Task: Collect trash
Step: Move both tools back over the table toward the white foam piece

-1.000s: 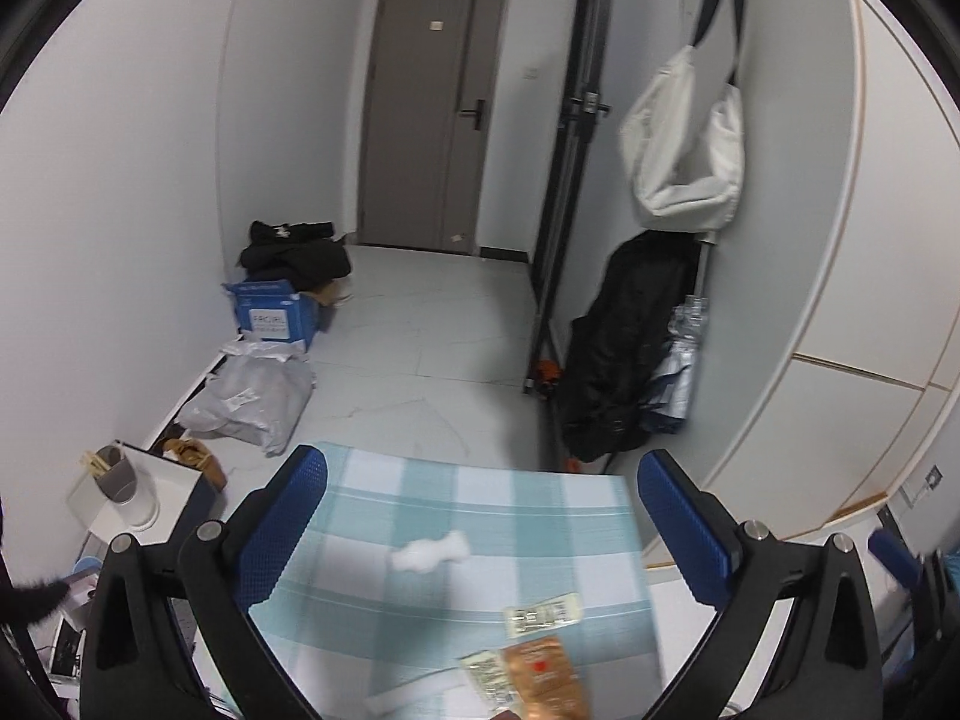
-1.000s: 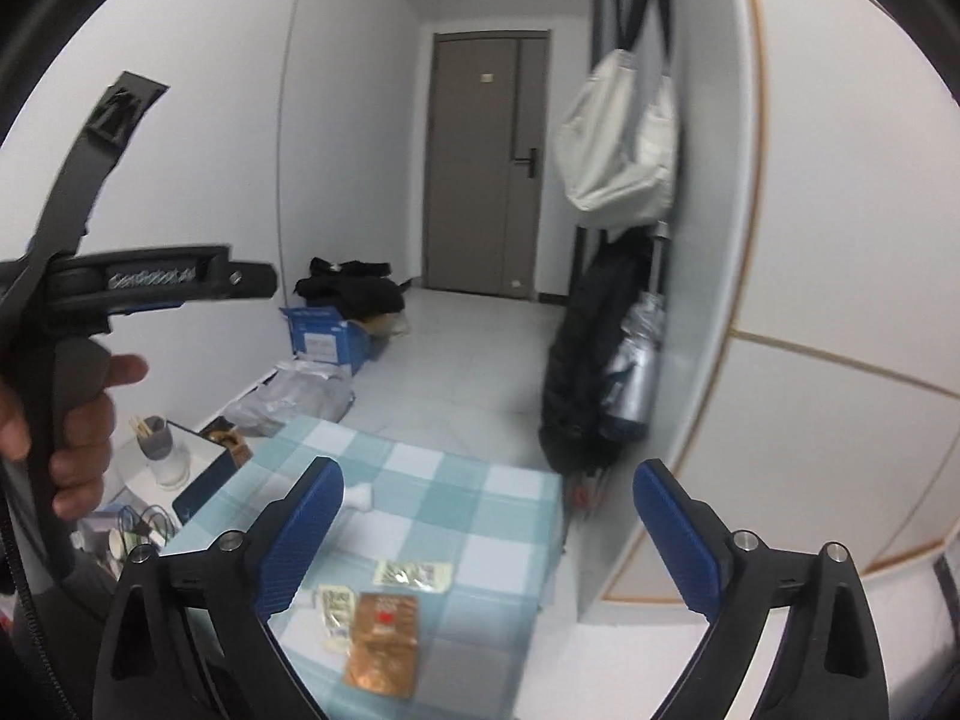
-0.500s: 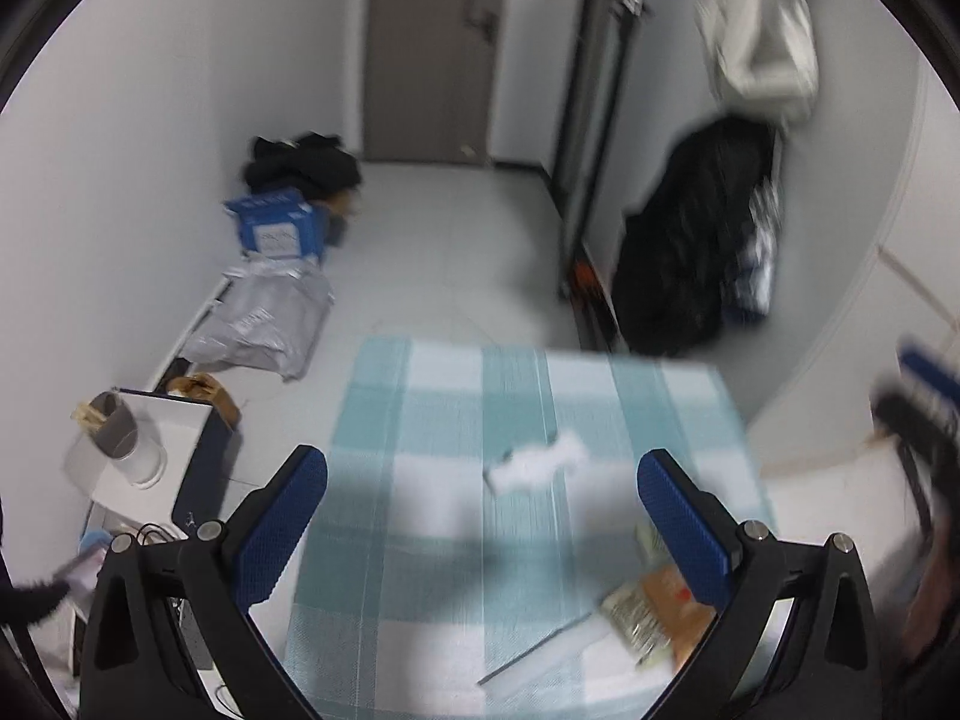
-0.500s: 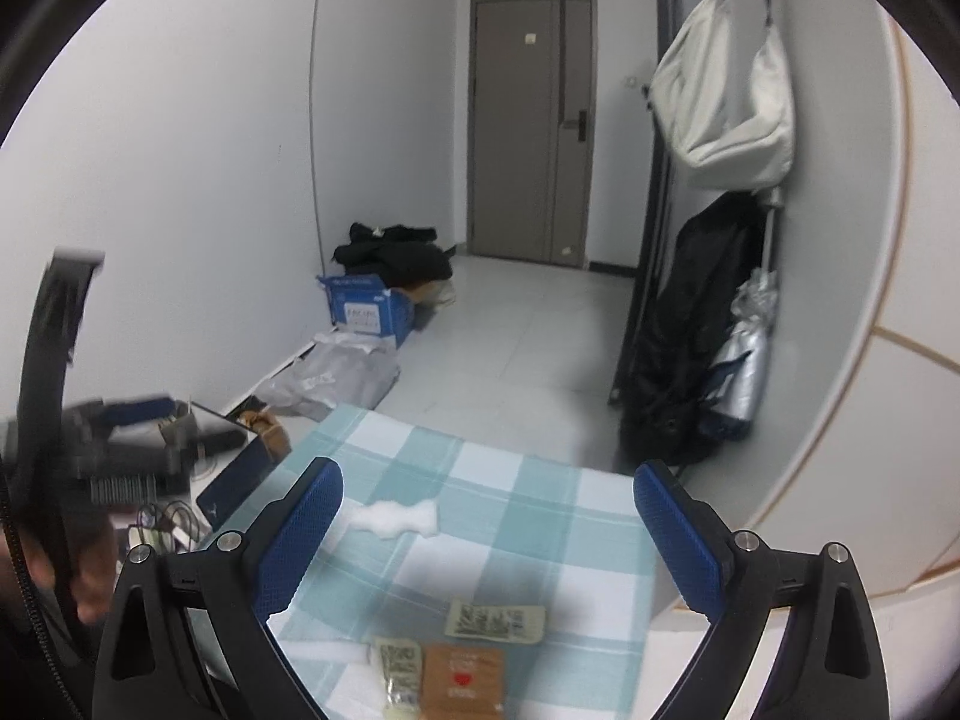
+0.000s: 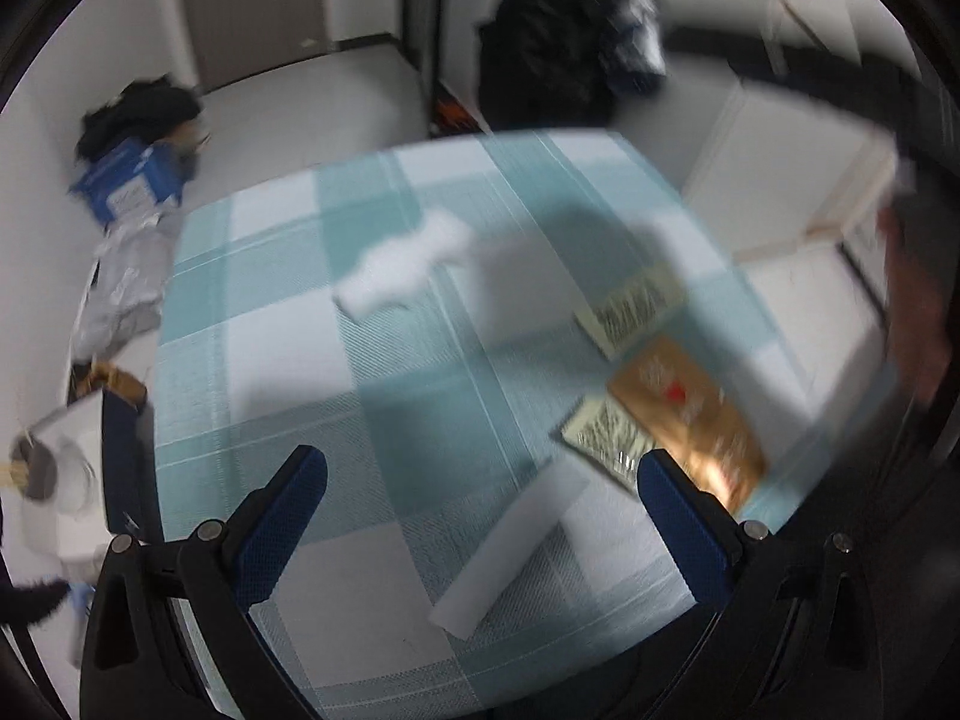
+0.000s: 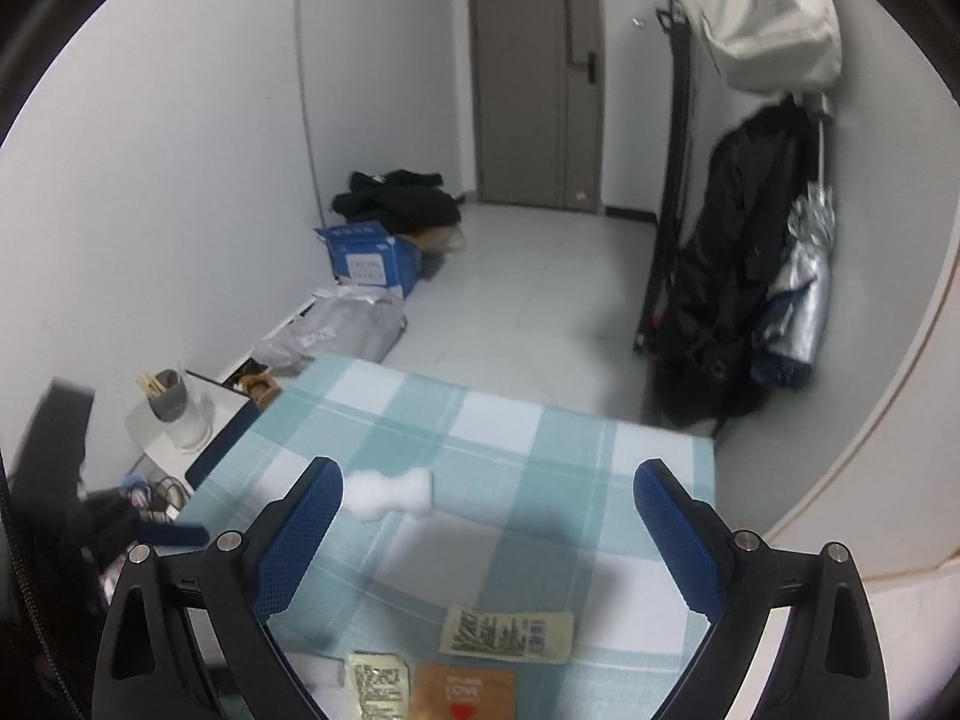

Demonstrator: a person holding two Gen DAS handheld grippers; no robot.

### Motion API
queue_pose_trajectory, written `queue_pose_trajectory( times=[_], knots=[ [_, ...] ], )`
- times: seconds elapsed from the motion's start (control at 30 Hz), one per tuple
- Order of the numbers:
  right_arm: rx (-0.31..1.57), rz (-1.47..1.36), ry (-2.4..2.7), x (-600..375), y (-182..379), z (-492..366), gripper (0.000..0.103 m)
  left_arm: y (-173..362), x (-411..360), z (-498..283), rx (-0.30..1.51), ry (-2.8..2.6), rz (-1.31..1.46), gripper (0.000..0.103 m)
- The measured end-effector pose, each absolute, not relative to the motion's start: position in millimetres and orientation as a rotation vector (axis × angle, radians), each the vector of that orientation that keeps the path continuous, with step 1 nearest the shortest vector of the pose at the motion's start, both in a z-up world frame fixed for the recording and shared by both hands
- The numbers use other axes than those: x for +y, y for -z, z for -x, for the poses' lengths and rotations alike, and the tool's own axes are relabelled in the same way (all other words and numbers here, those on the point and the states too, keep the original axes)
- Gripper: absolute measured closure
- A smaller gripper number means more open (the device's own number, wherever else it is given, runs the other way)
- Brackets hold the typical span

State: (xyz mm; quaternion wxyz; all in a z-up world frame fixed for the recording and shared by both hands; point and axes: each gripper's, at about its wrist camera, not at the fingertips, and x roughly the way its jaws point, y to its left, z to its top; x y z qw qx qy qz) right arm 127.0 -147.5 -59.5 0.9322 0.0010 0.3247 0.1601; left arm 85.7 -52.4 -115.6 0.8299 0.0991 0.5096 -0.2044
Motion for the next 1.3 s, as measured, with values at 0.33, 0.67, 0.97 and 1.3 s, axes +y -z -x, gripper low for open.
queue_pose_trajectory(
  times=[0.33, 0.67, 0.97, 1.3],
  knots=[
    [0.684, -0.066, -0.318, -172, 59, -139, 0.004, 135, -69, -77, 1.18, 0.503, -0.31, 0.029],
    [0.698, -0.121, -0.31, -191, 57, -135, 0.004, 139, -68, -61, 1.204, 0.483, -0.38, 0.051],
    [0.695, -0.117, -0.314, -193, 56, -131, 0.004, 131, -64, -70, 1.229, 0.473, -0.304, 0.081],
    [0.713, -0.112, -0.32, -189, 62, -130, 0.004, 122, -16, -85, 1.323, 0.429, 0.04, 0.101]
  ],
)
